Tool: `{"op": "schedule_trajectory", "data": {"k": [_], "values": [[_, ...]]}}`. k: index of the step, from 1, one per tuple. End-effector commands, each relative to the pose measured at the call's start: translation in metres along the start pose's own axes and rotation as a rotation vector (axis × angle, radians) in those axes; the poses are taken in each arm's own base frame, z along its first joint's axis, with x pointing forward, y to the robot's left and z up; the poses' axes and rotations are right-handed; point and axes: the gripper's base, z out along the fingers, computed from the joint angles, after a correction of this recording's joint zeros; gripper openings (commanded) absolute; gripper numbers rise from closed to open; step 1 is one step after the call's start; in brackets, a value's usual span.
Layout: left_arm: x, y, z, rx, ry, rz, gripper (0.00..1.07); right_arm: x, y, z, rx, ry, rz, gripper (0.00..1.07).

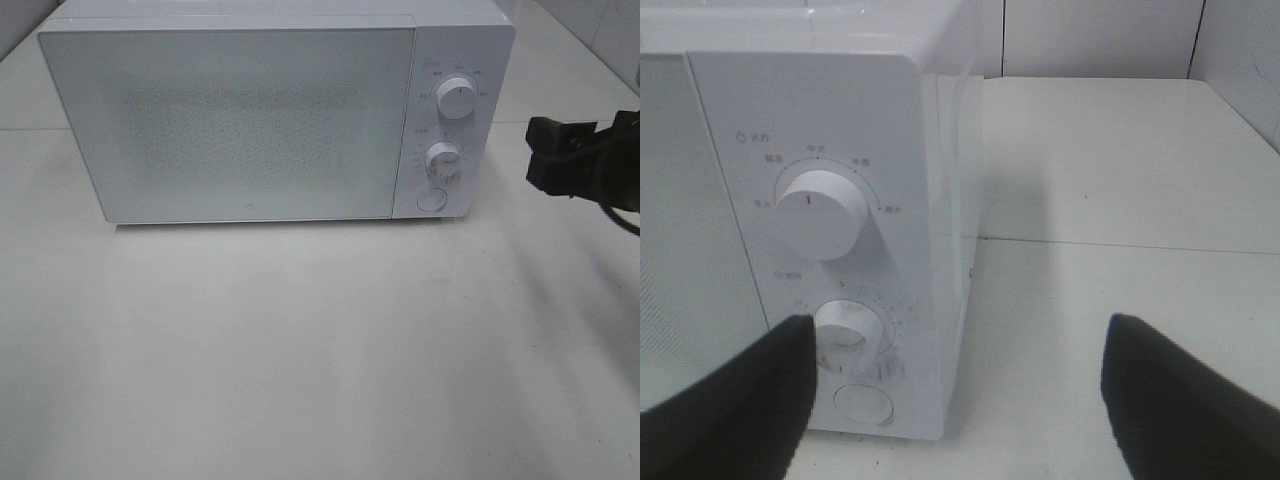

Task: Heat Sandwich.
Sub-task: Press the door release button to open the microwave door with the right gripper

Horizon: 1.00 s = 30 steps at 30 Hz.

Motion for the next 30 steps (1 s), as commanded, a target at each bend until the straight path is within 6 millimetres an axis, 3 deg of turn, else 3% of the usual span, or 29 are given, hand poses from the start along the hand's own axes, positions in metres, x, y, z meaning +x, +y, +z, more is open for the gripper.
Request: {"op": "schedule_trajectory", "data": {"k": [1,17,30], "values": [[0.002,0.000,-0.002,0.001,-0.029,-0.004,1.01,0.005,0.009,0.003,0.016,-0.019,-0.034,0.76],[0.002,0.000,-0.002,0.001,-0.029,-0.004,1.01,0.048,0.052,0.011,0.043,0.063,-0.029,0.76],[0.002,0.000,-0.002,0.001,-0.029,-0.004,1.01,0.055,0.067,0.004,0.041,0.081,-0.015,0.76]]}}
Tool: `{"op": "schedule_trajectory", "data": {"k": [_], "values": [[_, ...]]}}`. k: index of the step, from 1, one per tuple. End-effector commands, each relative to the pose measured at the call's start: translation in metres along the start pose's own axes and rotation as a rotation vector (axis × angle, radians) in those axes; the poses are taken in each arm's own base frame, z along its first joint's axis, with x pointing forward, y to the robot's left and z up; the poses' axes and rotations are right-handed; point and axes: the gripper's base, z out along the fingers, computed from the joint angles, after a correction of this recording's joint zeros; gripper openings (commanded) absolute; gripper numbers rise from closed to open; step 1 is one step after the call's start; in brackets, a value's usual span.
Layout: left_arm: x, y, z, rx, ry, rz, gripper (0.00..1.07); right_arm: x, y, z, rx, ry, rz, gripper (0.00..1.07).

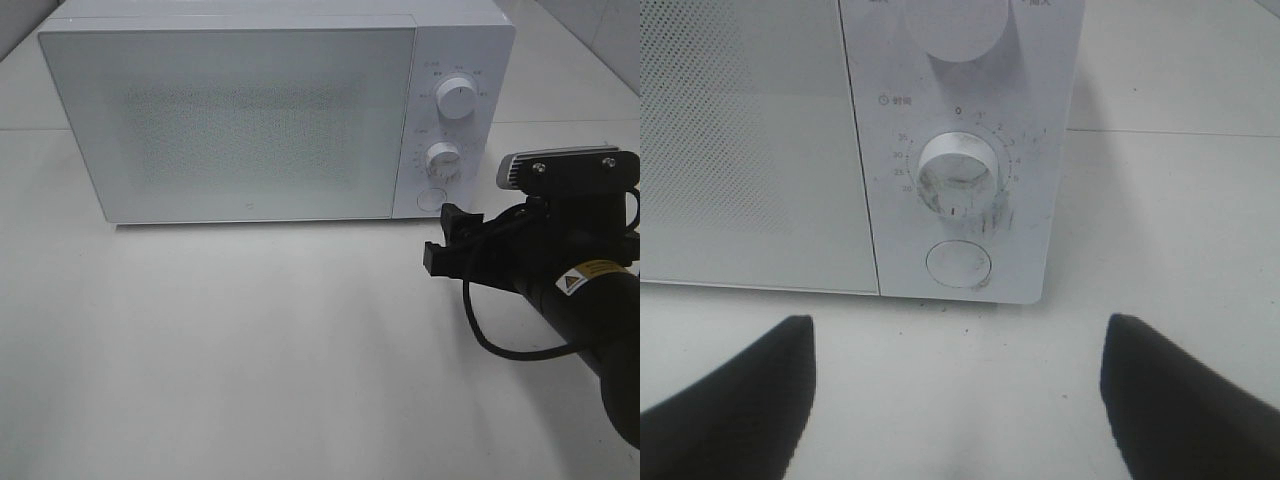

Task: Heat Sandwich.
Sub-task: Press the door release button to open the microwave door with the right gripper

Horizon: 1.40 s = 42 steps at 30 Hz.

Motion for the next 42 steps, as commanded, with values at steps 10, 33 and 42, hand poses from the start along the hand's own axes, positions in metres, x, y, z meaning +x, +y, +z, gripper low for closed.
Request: {"op": "schedule_trajectory", "data": {"k": [10,33,42], "values": [[0.002,0.000,-0.002,0.001,-0.029,-0.004,1.01,0.001,0.002,0.000,-0.006,0.024,0.288,0.76],[0.002,0.000,-0.002,0.001,-0.029,-0.004,1.01,0.010,0.005,-0.001,0.043,0.122,1.232,0.75],[0.002,0.000,-0.002,0.001,-0.029,-0.004,1.01,0.010,0.005,-0.001,0.060,0.119,1.481,0.62]]}}
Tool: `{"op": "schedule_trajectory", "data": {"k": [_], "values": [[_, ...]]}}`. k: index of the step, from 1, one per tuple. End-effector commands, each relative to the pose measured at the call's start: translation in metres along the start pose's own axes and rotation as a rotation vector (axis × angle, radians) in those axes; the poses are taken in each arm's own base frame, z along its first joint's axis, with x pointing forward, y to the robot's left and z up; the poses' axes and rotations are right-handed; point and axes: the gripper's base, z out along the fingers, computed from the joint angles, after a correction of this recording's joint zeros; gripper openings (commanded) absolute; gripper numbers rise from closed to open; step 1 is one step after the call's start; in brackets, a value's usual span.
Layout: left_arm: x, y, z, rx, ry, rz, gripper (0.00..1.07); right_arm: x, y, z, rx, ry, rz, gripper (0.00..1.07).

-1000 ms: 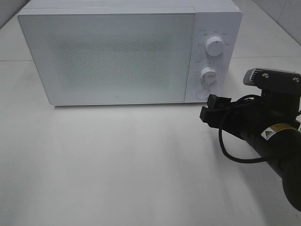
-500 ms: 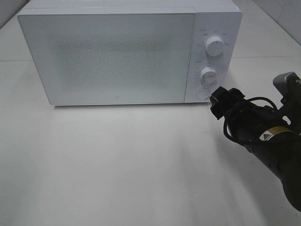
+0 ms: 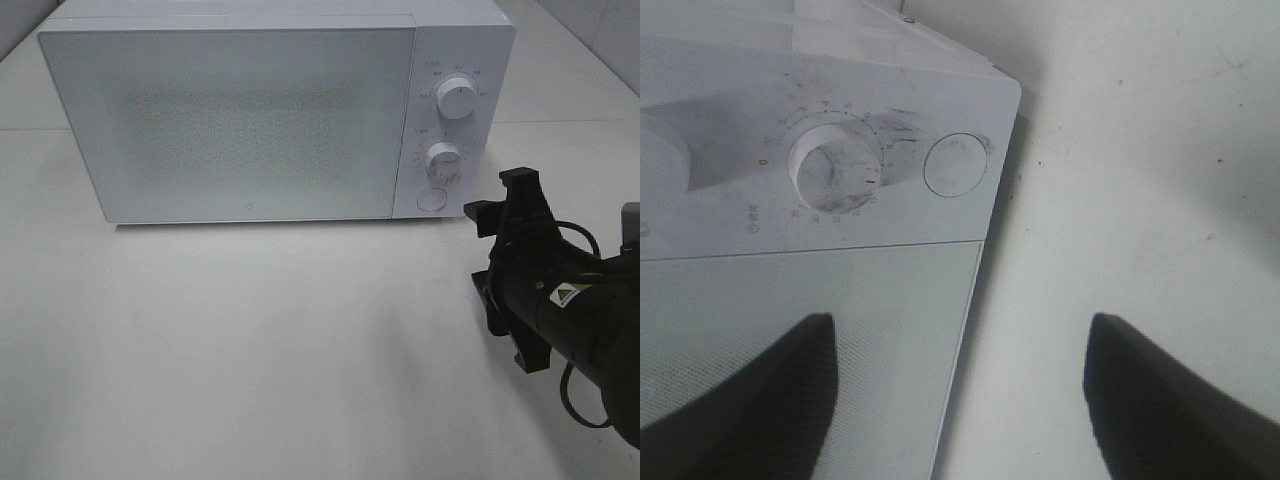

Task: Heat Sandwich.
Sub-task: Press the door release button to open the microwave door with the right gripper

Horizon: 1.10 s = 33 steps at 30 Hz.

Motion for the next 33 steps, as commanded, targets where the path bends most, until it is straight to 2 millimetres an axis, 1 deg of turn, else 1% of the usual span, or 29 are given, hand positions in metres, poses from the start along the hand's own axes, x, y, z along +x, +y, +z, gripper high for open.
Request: {"op": "schedule_trajectory", "data": {"k": [1,2,3,4,7,8,9,11,18,23,30,33], "values": [[0.002,0.000,-0.002,0.001,-0.029,-0.004,1.01,0.002,0.002,0.000,-0.011,0.007,0.067,0.58],[0.002,0.000,-0.002,0.001,-0.029,-0.004,1.01,0.002,0.002,0.000,-0.011,0.007,0.084,0.54],[0.002,0.000,-0.002,0.001,-0.029,-0.004,1.01,0.002,0.002,0.000,-0.011,0.007,0.084,0.54],[0.002,0.000,-0.002,0.001,-0.029,-0.004,1.01,0.002,0.002,0.000,-0.011,0.007,0.108,0.45],[0.002,0.000,-0.002,0.001,-0.029,-0.004,1.01,0.001,0.002,0.000,-0.011,0.005,0.151,0.27],[0.002,0.000,-0.002,0.001,-0.029,-0.004,1.01,0.001,0.002,0.000,-0.011,0.005,0.155,0.14],[0.002,0.000,-0.002,0.001,-0.029,-0.004,1.01,0.001,0.002,0.000,-0.011,0.005,0.155,0.14],[0.002,0.000,-0.002,0.001,-0.029,-0.004,1.01,0.002,0.002,0.000,-0.011,0.008,0.151,0.01],[0.002,0.000,-0.002,0.001,-0.029,-0.004,1.01,0.002,0.002,0.000,-0.002,0.010,0.149,0.00],[0.002,0.000,-0.002,0.001,-0.029,-0.004,1.01,0.002,-0.004,0.002,0.048,0.008,0.144,0.00],[0.002,0.000,-0.002,0.001,-0.029,-0.004,1.01,0.015,-0.008,0.022,0.076,0.012,0.117,0.01],[0.002,0.000,-0.002,0.001,-0.029,-0.004,1.01,0.017,-0.009,0.026,0.079,0.010,0.116,0.01]]}}
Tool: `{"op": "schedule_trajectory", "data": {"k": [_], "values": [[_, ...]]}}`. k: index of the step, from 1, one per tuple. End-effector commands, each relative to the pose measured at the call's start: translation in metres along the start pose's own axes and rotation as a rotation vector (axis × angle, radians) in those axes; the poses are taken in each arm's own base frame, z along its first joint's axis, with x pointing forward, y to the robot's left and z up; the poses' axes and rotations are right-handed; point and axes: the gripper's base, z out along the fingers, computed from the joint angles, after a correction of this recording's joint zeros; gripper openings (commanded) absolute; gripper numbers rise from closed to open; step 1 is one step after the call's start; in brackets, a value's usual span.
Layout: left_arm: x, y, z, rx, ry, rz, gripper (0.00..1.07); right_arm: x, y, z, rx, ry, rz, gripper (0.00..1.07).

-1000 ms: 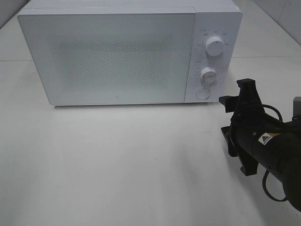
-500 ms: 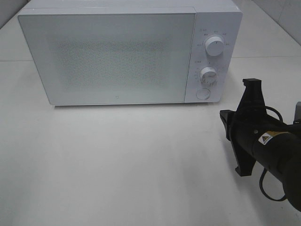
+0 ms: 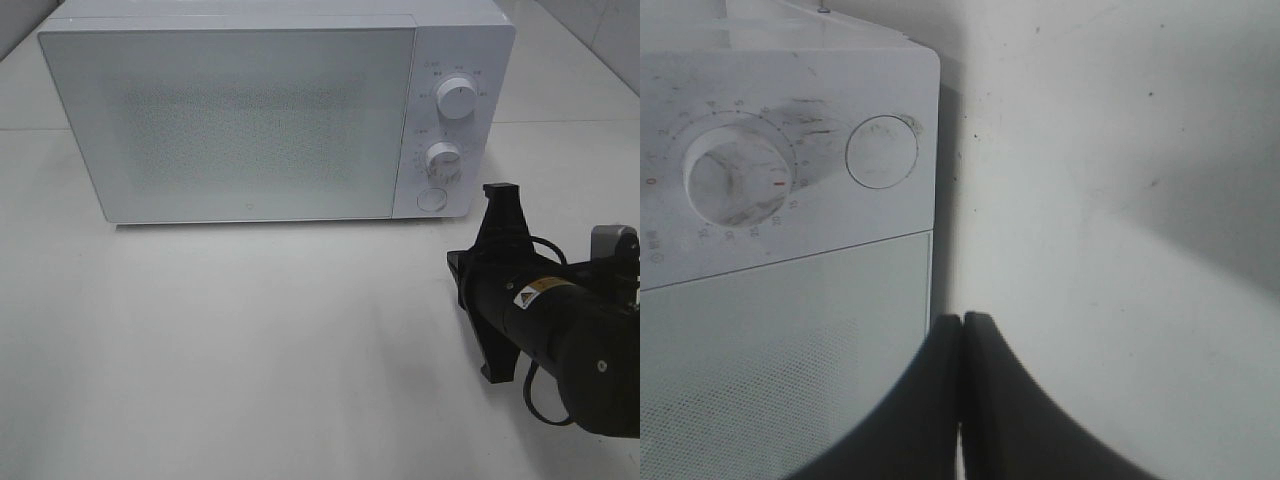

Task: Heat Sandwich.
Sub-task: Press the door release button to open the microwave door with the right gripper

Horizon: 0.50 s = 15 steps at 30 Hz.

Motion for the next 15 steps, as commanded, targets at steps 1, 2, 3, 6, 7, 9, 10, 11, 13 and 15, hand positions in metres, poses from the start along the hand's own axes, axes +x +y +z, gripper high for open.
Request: {"op": "schedule_trajectory", "data": {"k": [1,2,3,6,7,9,10,11,13,15], "values": [[0.002,0.000,-0.002,0.001,-0.029,-0.004,1.01,0.003,0.002,0.008,-0.006,0.001,-0.010,0.01],[0.002,0.000,-0.002,0.001,-0.029,-0.004,1.01,0.003,0.003,0.013,-0.001,0.006,-0.015,0.01],[0.002,0.000,-0.002,0.001,-0.029,-0.004,1.01,0.003,0.005,0.015,-0.002,0.004,-0.009,0.01],[0.002,0.000,-0.002,0.001,-0.029,-0.004,1.01,0.000,0.009,0.020,-0.003,-0.007,0.003,0.00],[0.002,0.000,-0.002,0.001,-0.029,-0.004,1.01,-0.002,0.014,0.025,-0.015,-0.008,0.003,0.00],[0.002,0.000,-0.002,0.001,-0.029,-0.004,1.01,-0.002,0.016,0.029,-0.021,-0.007,0.004,0.00],[0.002,0.000,-0.002,0.001,-0.029,-0.004,1.01,-0.002,0.018,0.032,-0.024,-0.005,0.001,0.00],[0.002,0.000,-0.002,0.000,-0.029,-0.003,1.01,-0.003,0.021,0.040,-0.018,0.001,-0.001,0.00],[0.002,0.000,-0.002,0.000,-0.029,-0.003,1.01,-0.003,0.022,0.044,-0.014,0.006,-0.002,0.00],[0.002,0.000,-0.002,0.000,-0.029,-0.003,1.01,-0.004,0.024,0.055,-0.012,0.007,0.001,0.00]]}}
